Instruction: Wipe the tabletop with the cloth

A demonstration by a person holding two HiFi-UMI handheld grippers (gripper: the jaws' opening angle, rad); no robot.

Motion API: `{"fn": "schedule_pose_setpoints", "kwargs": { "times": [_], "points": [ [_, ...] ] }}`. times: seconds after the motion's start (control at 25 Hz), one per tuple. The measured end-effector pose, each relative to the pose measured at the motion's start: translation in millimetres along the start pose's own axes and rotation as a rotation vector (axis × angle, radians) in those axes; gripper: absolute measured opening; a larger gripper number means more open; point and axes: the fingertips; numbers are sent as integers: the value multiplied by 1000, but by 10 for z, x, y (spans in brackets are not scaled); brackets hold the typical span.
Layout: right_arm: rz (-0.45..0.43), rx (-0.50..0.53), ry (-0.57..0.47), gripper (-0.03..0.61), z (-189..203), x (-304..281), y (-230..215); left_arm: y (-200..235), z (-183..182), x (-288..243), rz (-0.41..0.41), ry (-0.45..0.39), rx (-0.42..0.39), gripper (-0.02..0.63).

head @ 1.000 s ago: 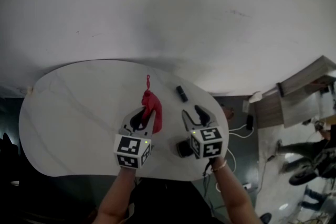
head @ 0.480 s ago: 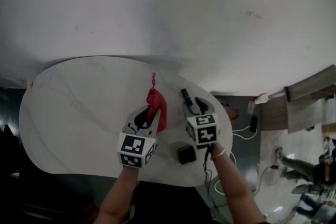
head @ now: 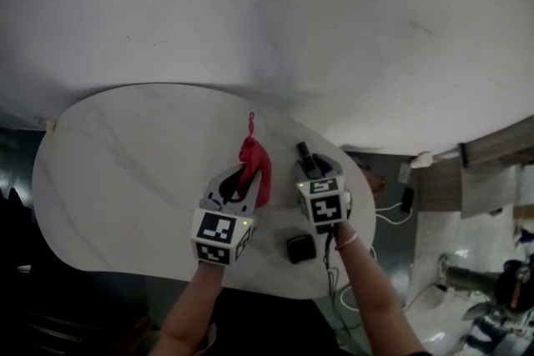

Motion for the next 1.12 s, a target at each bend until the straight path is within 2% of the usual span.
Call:
{"fn": "schedule_pose_setpoints", "kwargs": {
  "times": [0.16,0.36,0.56,0.76,0.96,1.12],
  "points": [
    [17,10,-17,97,-6,-15,34,32,1,56,-9,-8,-3,60],
    [-8,-33,-40,92,-6,47,-13,27,26,142,-14,-8,-6,60],
    [6,-54,-189,92,-119,591,-159,-40,-23,199,-3,-18,-30,60],
    [27,-149,-327,92,68,1291,-332,-211,-90,205,40,-30,-36,60],
    [55,-282,-441,92,324,1825,-521,-626,-213,61,129,-14,-92,60],
    [118,-377,-473,92,665,2114,-734,-1219,-295,-217,255,9,-160,60]
  ]
}}
Point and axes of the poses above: the fingertips, and each gripper's own axes: x backward along the fingers, y to its left, z out of its underside, and after that the axes turned 12 degrees about y, right-handed
